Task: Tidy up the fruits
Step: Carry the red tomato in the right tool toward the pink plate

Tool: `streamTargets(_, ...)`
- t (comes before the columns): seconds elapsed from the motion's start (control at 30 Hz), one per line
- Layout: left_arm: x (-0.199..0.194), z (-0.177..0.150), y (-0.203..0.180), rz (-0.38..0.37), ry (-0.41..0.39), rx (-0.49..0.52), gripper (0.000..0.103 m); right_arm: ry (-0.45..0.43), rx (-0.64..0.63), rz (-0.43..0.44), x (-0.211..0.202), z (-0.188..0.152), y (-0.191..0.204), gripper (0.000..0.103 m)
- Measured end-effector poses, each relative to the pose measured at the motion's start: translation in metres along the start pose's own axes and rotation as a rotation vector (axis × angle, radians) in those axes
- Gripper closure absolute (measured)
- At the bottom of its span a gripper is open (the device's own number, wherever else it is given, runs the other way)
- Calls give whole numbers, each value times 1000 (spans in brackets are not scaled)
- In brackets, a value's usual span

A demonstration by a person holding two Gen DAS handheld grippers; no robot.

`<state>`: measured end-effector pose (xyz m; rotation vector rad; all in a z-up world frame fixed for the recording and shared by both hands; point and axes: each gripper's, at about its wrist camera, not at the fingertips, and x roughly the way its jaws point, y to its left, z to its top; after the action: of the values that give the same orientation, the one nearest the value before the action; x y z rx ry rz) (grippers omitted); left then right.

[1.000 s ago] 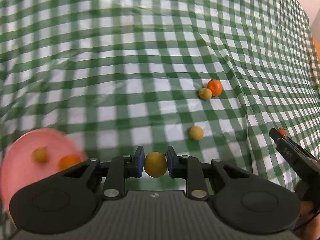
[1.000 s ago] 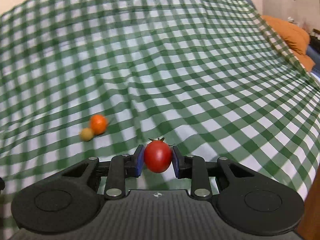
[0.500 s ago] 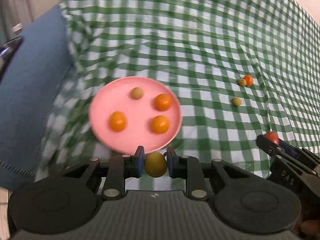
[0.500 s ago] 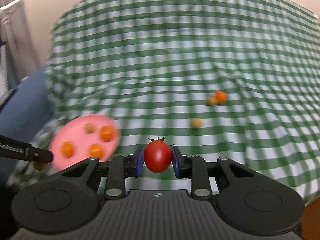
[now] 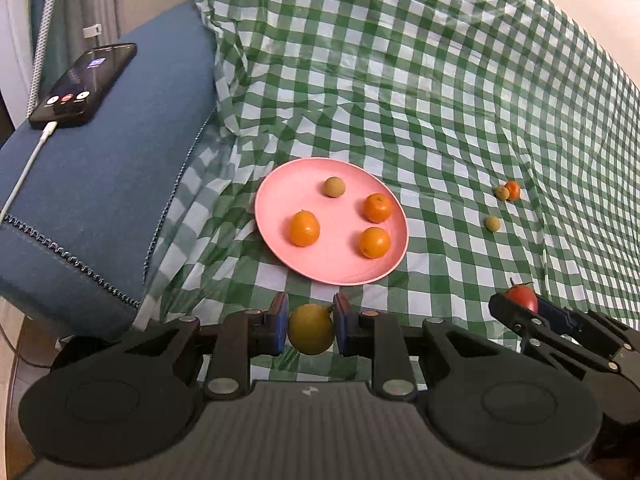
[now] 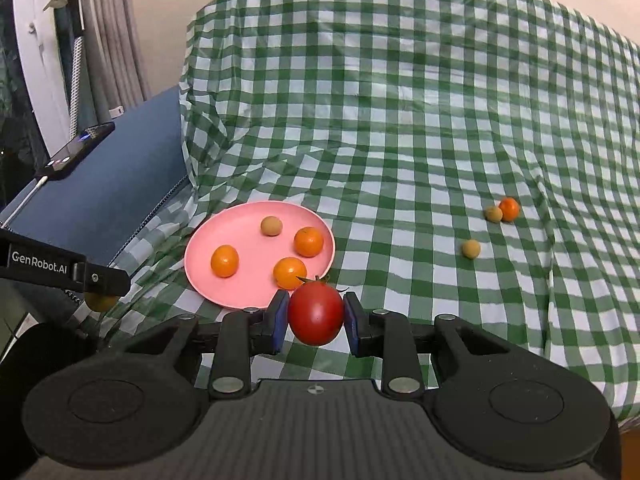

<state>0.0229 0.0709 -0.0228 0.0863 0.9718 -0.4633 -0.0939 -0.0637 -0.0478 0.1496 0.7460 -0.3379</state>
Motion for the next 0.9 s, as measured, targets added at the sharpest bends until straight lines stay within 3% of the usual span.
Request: streamTargets(0.9, 16, 21, 3, 19, -1, -30, 77, 21, -5, 2, 20, 4, -3, 73)
